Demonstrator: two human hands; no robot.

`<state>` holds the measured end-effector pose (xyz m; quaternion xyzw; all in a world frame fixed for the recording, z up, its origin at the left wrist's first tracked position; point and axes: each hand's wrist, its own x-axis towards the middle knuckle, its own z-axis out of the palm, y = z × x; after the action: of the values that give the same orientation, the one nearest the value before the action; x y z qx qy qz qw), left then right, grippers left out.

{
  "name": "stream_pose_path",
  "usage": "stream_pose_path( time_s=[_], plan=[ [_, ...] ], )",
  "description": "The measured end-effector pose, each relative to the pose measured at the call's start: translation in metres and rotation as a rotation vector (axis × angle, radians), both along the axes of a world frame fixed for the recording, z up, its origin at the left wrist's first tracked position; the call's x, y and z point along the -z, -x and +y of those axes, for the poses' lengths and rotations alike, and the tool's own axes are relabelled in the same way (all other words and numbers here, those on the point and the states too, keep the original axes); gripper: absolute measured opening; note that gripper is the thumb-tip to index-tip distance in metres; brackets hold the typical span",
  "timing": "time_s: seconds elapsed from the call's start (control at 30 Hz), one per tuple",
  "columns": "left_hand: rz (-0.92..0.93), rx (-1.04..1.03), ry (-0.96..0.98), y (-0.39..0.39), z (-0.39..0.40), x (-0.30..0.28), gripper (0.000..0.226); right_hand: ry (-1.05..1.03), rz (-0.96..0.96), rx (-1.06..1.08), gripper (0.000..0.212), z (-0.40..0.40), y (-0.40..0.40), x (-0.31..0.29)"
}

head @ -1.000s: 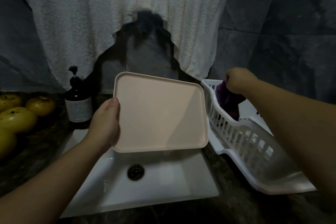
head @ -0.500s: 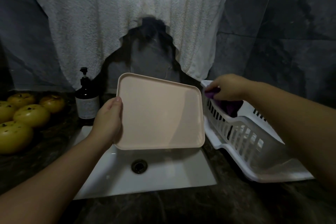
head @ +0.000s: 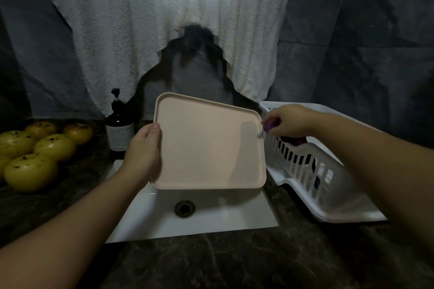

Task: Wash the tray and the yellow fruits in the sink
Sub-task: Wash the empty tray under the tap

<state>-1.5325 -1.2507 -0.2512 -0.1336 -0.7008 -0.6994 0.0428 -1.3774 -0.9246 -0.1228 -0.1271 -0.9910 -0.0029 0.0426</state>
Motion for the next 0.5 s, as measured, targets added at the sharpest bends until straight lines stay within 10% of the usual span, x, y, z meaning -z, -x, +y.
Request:
stream_pose_path(
  time_s=[0.5],
  plan=[
    [-0.017,-0.058,-0.024,-0.008,-0.026,-0.013,0.027,-0.067,-0.162,0.205,0.027,-0.005,-0.008,0.003]
  ],
)
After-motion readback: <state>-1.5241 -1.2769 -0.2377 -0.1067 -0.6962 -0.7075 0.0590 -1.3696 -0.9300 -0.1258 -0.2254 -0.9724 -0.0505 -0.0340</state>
